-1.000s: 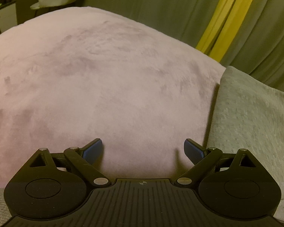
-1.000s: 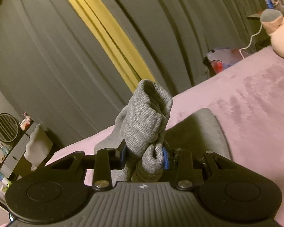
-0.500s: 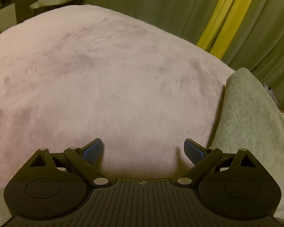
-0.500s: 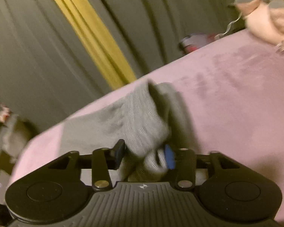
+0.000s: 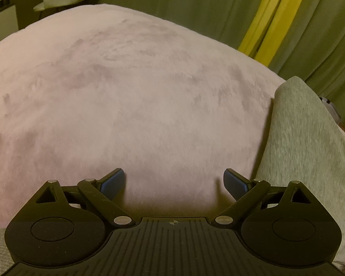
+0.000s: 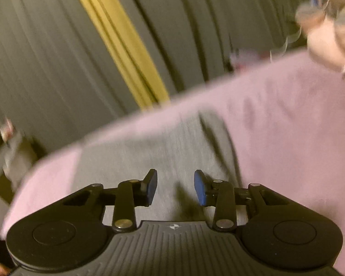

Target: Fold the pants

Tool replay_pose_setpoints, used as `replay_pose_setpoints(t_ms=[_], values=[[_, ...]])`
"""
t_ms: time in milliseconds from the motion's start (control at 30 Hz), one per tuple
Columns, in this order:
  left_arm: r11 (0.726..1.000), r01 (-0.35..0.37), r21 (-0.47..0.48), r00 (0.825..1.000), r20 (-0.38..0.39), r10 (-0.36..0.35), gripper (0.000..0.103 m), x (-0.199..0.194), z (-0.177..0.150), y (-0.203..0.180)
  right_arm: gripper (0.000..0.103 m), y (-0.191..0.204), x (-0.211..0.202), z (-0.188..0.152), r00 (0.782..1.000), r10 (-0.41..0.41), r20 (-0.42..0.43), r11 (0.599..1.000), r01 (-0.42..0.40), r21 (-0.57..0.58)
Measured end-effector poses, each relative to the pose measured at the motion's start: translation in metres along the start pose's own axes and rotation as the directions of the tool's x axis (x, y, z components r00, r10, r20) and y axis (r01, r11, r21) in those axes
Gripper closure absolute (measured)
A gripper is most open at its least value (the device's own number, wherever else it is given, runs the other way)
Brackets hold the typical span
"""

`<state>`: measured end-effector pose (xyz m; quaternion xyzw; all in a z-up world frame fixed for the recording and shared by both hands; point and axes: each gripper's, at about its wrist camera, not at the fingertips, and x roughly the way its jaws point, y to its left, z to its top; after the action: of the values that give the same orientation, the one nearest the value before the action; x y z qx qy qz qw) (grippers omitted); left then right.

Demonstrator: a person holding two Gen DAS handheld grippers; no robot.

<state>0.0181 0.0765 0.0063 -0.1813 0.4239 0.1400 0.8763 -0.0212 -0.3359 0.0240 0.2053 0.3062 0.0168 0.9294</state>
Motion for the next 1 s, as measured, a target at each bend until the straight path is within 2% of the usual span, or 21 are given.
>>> replay_pose_setpoints(t_ms=[33, 67, 167, 333, 400, 533, 700, 1000], values=[[1.0, 0.0, 0.001, 1.0, 0.0, 0.0, 0.006, 0.0, 0.0, 0.0, 0.067, 0.0, 0.006, -0.004, 0.999, -0.045, -0.025, 0.999, 0.044, -0.023], [1.0, 0.0, 0.002, 1.0, 0.0, 0.0, 0.006, 0.0, 0.0, 0.0, 0.067, 0.0, 0.006, -0.006, 0.998, -0.055, -0.023, 0.998, 0.054, -0.043], [1.0, -0.001, 0.007, 1.0, -0.001, 0.001, 0.006, 0.002, 0.0, -0.001, 0.067, -0.001, 0.003, -0.003, 0.999, -0.029, -0.026, 0.999, 0.028, -0.042], [1.0, 0.006, 0.009, 1.0, -0.003, -0.006, 0.006, 0.001, 0.0, 0.0, 0.067, -0.002, 0.002, -0.004, 0.999, -0.035, -0.016, 0.999, 0.034, -0.04], [1.0, 0.007, 0.006, 1.0, -0.005, -0.007, 0.006, 0.001, 0.0, 0.001, 0.063, 0.001, 0.0, -0.007, 0.999, -0.034, -0.012, 0.999, 0.033, -0.036], [1.0, 0.004, 0.009, 1.0, -0.008, -0.004, 0.006, 0.002, 0.0, -0.002, 0.062, 0.011, 0.003, -0.013, 0.997, -0.075, 0.009, 0.99, 0.075, -0.121], [1.0, -0.002, 0.015, 1.0, -0.009, 0.002, 0.006, 0.002, -0.001, -0.003, 0.054, 0.021, 0.004, -0.019, 0.995, -0.094, 0.021, 0.979, 0.096, -0.181], [1.0, -0.009, 0.023, 1.0, -0.014, 0.009, 0.006, 0.003, -0.003, -0.005, 0.048, 0.024, 0.005, -0.021, 0.995, -0.098, 0.025, 0.972, 0.101, -0.212]])
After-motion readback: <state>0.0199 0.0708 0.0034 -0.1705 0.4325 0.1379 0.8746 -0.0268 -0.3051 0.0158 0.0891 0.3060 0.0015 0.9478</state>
